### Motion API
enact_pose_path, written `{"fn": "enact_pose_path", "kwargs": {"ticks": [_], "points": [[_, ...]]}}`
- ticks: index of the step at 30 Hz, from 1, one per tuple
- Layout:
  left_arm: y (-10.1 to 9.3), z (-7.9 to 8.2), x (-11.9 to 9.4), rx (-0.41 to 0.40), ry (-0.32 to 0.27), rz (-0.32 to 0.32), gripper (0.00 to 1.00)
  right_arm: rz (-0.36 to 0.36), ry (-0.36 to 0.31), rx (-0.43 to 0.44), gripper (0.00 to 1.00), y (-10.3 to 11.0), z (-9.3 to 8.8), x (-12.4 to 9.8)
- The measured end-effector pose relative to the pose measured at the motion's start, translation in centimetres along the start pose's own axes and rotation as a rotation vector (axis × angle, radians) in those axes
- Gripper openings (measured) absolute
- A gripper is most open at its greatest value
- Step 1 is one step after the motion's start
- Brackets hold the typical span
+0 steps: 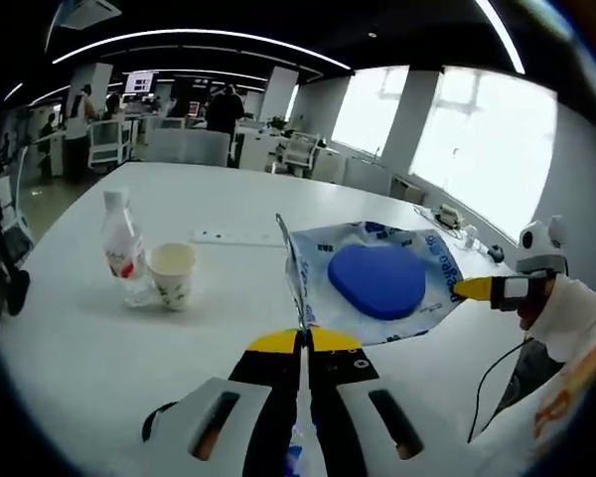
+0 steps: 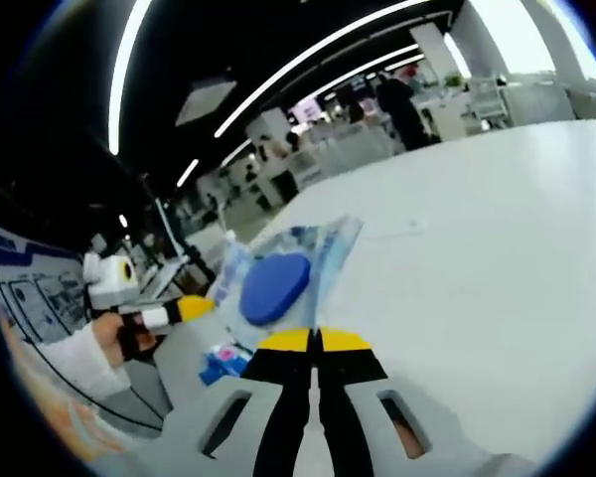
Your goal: Arrange the tabletop items into an orderly group along one side of the table until the central work area is clear of visible clutter.
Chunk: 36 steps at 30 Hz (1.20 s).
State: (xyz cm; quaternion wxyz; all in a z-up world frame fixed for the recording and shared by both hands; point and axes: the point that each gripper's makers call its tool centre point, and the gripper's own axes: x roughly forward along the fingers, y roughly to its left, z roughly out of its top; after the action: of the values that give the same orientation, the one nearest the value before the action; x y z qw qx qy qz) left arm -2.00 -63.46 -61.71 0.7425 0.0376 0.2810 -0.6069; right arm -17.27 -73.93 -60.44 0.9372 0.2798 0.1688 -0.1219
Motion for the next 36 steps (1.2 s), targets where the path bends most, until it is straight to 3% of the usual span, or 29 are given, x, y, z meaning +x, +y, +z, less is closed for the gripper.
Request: {"fn": "enact_pose_path", "kwargs": {"ticks": [15,32,36], "points": [[3.7,-0.3,2.6,-0.055,0.027,0.039,0.00,0.002,0.068,-0.051,0.00,-1.1,0.5,5.3],[8.3,-2.0,5.7,-0.085,0.093,0.098,0.00,-0.031,0.191,-0.062,0.00,-3.4,-2.4,11.4],[8.8,-2.5,6.8,-0.090,0.117,0.096,0.00,-0.055,0.184,-0.068,0.00,-4.1,-2.2,12.1]]}}
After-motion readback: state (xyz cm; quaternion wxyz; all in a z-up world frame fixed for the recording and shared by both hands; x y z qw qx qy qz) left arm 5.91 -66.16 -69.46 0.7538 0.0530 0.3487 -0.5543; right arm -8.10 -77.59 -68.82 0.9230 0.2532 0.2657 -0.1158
